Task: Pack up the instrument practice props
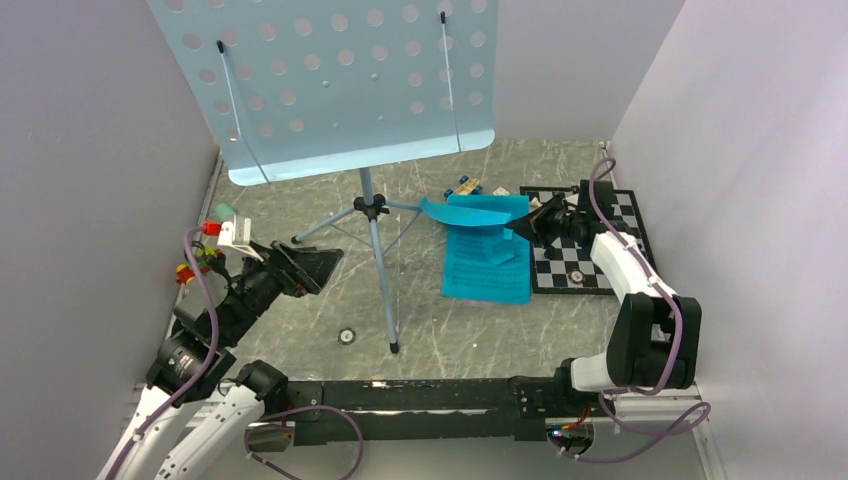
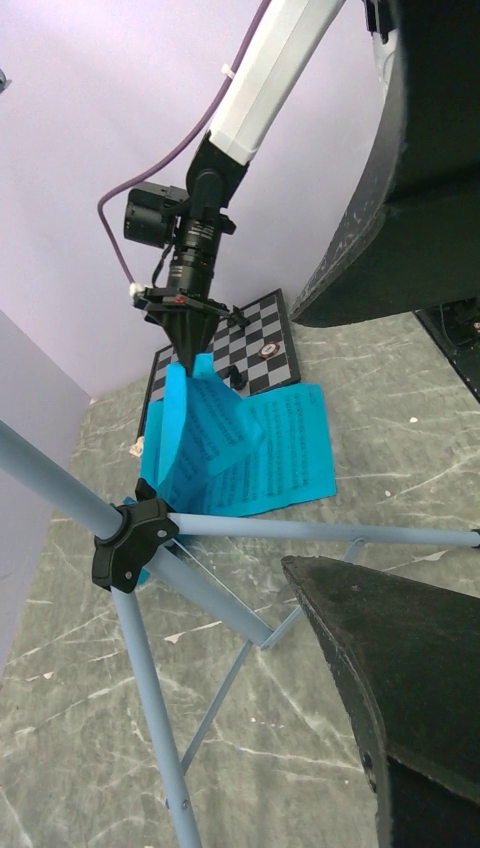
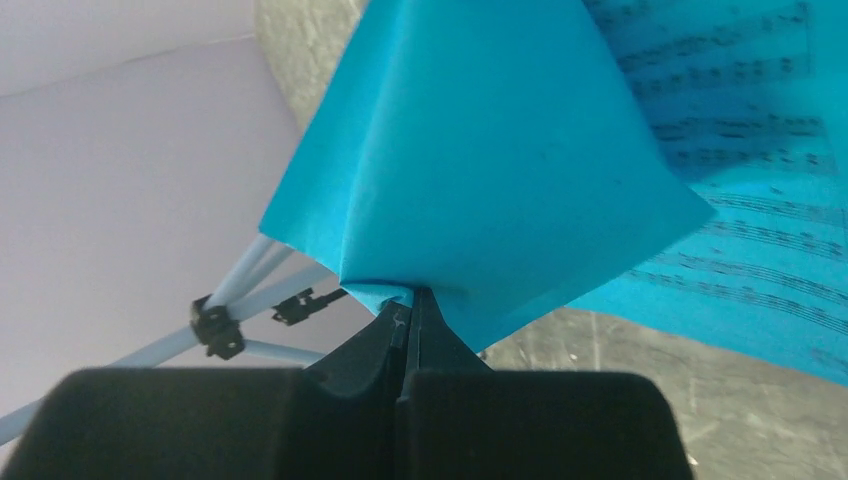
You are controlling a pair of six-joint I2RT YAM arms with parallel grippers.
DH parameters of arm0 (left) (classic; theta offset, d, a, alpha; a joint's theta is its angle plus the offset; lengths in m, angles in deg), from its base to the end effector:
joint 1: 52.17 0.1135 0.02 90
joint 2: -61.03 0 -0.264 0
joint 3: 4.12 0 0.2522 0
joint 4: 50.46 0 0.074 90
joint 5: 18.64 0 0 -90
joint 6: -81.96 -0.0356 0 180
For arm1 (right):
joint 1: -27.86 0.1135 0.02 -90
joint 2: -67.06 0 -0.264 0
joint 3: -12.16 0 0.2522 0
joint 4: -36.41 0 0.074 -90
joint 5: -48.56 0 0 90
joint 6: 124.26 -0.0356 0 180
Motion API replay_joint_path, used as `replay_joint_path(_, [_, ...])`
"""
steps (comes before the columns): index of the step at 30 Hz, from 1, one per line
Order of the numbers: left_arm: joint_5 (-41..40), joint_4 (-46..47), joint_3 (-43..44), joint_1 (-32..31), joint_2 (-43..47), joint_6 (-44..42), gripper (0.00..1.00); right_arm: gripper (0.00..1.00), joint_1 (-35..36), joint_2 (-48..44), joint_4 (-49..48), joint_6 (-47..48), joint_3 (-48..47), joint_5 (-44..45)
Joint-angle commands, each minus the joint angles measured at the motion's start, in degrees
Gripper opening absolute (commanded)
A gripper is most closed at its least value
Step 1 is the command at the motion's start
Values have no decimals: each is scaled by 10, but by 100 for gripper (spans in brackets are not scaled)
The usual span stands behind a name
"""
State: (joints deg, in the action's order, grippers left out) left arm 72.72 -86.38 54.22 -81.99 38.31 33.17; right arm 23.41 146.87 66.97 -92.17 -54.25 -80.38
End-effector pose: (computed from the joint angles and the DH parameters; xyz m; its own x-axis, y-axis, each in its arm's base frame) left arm 0.0786 -0.0460 0.3618 -0.3445 -0.5617 -0.7522 0.3865 0.6453 -0.6589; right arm 0.2927 -0.0003 0.2443 -0.6987 0.7153 -0.0128 0.3788 0.3850 0.8416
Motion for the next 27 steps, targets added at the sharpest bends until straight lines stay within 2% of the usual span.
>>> replay_joint_path(1, [12, 22, -5, 0, -2, 12, 88, 0, -7, -29, 8, 48, 11, 31])
replay_joint_path(12, [8, 22, -17, 0, -2, 10, 88, 0, -58, -13, 67, 128, -20, 109])
replay_joint_path(27, [11, 32, -43, 0, 6, 16, 88, 5, -89, 53, 56, 171, 19, 128])
